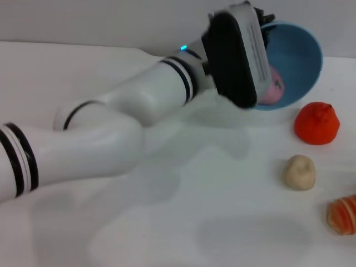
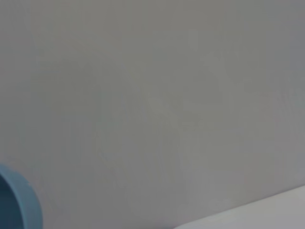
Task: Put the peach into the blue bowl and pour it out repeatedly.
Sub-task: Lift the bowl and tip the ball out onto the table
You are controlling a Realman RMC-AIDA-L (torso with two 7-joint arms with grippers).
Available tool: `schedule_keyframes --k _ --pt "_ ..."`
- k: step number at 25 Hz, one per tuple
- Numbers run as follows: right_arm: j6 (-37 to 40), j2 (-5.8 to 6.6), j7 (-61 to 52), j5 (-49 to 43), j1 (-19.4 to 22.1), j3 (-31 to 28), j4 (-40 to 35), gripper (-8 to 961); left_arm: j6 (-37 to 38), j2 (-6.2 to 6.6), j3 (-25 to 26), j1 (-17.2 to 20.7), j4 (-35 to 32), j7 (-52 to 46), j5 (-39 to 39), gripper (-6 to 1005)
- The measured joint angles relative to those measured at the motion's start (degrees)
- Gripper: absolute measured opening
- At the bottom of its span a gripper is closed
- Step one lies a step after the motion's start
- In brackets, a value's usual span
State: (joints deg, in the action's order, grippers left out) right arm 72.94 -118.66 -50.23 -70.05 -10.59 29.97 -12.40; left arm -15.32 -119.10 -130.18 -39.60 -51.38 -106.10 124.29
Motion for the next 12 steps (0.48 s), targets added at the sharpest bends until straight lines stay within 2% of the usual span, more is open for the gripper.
schedule_keyframes --k 6,10,12 --pt "0.0 0.04 0.1 0.0 -1.2 0.0 0.4 517 -11.4 0.01 -8.0 2.2 1.1 12.3 2.2 -1" --pt "-0.2 0.04 0.1 0.0 -1.8 -0.1 0.4 517 -16.7 0.01 -11.9 2.7 4.0 20.0 2.2 0" --pt "-0.3 -0.01 0.1 0.0 -2.0 -0.1 0.4 517 -17.4 0.01 -12.7 2.8 4.5 20.7 2.2 0"
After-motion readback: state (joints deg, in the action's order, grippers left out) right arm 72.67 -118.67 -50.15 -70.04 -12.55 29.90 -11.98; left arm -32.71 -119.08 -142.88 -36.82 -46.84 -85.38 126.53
